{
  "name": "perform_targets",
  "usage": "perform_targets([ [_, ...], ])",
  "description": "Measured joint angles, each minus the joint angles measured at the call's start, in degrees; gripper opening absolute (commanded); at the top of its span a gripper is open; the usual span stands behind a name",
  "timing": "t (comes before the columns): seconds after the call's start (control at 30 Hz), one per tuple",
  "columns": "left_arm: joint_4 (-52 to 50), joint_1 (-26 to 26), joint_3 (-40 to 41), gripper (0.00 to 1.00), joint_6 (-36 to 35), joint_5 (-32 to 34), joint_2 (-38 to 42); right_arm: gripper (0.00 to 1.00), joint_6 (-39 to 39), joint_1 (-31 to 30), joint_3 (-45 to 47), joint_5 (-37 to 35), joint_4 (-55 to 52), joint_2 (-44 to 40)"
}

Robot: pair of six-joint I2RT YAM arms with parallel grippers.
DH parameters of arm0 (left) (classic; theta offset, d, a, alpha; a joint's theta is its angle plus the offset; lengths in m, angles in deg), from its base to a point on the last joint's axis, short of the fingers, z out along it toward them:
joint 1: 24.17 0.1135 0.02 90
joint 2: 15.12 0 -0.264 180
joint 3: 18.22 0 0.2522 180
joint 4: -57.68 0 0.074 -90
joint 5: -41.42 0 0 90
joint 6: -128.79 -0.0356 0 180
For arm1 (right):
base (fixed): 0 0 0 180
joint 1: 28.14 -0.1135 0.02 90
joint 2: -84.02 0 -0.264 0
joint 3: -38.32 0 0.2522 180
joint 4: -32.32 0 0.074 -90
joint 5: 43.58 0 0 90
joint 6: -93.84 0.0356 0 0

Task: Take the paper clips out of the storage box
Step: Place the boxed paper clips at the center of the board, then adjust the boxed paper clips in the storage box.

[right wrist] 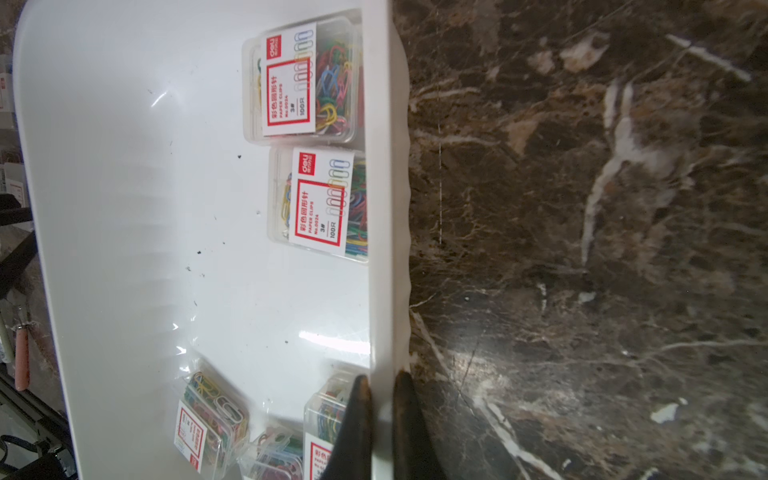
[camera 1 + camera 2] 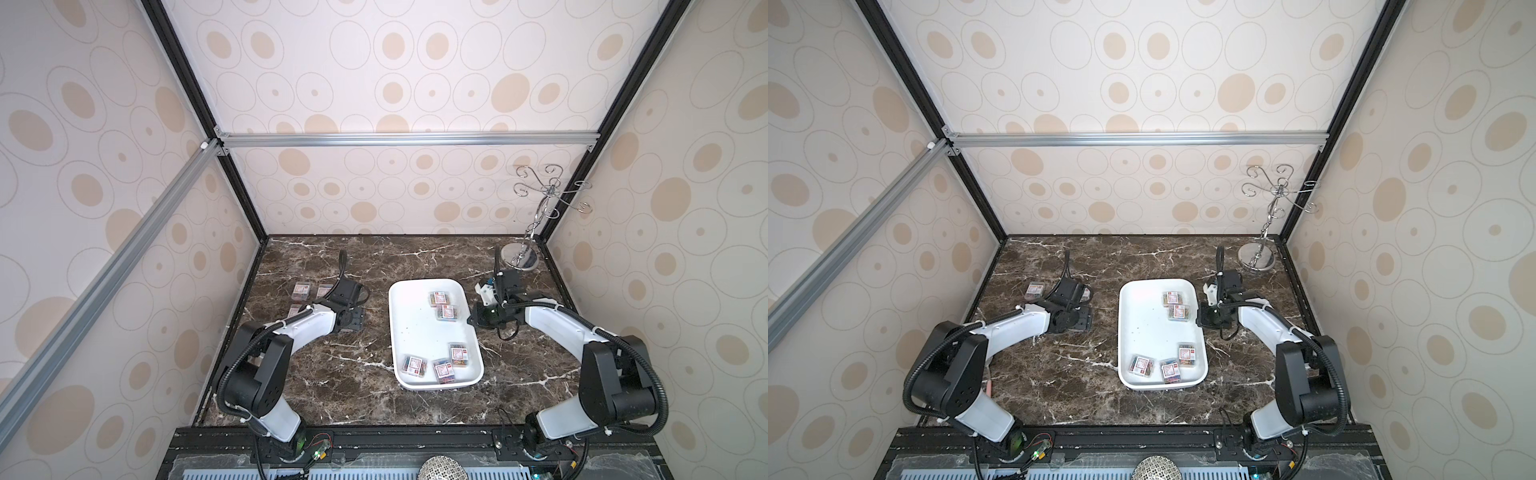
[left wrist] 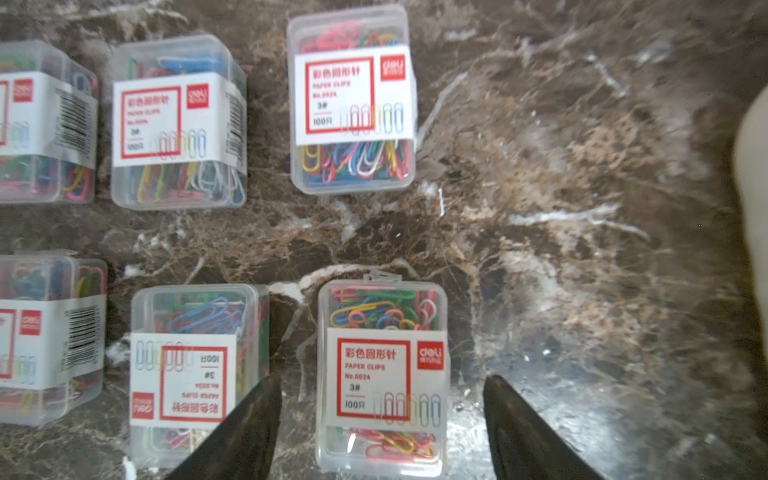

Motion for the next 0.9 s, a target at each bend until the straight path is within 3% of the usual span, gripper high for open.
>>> perform_targets([
  [0.47, 1.1, -0.2, -0.3, 0.74, 0.3, -7.1, 8.5, 0.08, 0.1, 0.0, 0.0, 0.1, 0.0, 0.0],
  [0.9, 4.2, -6.5, -1.9, 0.73, 0.6, -13.1, 10.3, 0.08, 0.1, 0.0, 0.0, 0.1, 0.1, 0.0],
])
